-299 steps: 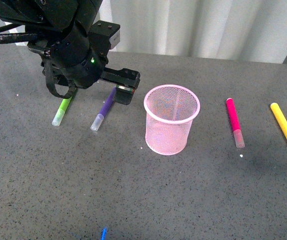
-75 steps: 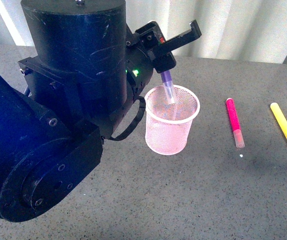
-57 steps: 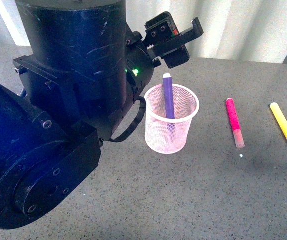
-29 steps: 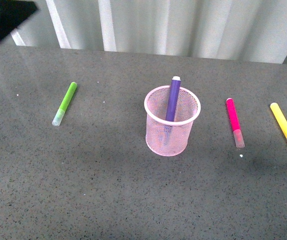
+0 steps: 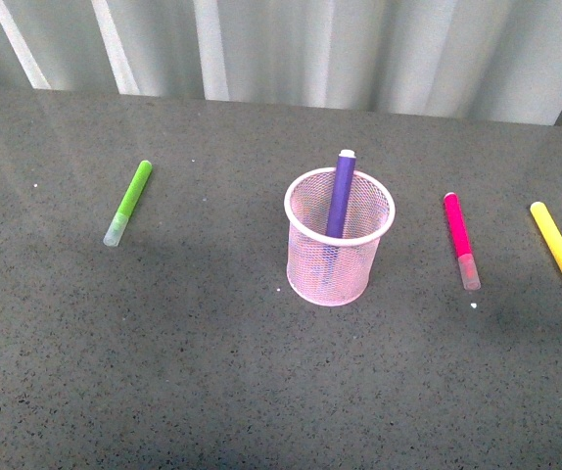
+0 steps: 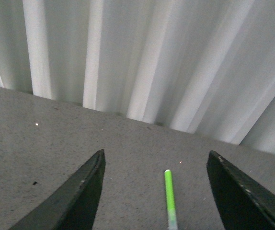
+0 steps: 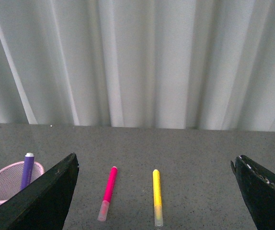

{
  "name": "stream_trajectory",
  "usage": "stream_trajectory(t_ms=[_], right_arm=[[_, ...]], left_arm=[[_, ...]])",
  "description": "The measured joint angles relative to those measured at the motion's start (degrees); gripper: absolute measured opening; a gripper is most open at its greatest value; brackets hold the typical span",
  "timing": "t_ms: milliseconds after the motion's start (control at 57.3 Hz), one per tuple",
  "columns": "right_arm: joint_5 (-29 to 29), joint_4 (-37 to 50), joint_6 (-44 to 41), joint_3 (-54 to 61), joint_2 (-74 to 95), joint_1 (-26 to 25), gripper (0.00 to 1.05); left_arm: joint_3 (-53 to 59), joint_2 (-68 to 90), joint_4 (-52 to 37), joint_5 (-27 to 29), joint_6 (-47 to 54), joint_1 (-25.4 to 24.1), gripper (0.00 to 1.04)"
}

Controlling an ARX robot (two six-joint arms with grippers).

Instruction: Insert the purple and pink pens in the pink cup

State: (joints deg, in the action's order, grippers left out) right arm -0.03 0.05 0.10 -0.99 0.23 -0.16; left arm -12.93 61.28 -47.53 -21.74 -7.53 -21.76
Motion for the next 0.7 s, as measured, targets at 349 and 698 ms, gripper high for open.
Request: stream_trajectory(t_ms=[349, 698], right_arm=[[0.02, 0.0, 0.0, 0.0, 0.0, 0.0, 0.98], [0.02, 0.0, 0.0, 0.0, 0.0, 0.0, 0.98]], left_arm=[[7.82, -14.86, 6.93, 9.07, 6.4, 8.44, 0.03], [11.69, -26.05, 13.18, 15.1, 7.1, 14.95, 0.04]])
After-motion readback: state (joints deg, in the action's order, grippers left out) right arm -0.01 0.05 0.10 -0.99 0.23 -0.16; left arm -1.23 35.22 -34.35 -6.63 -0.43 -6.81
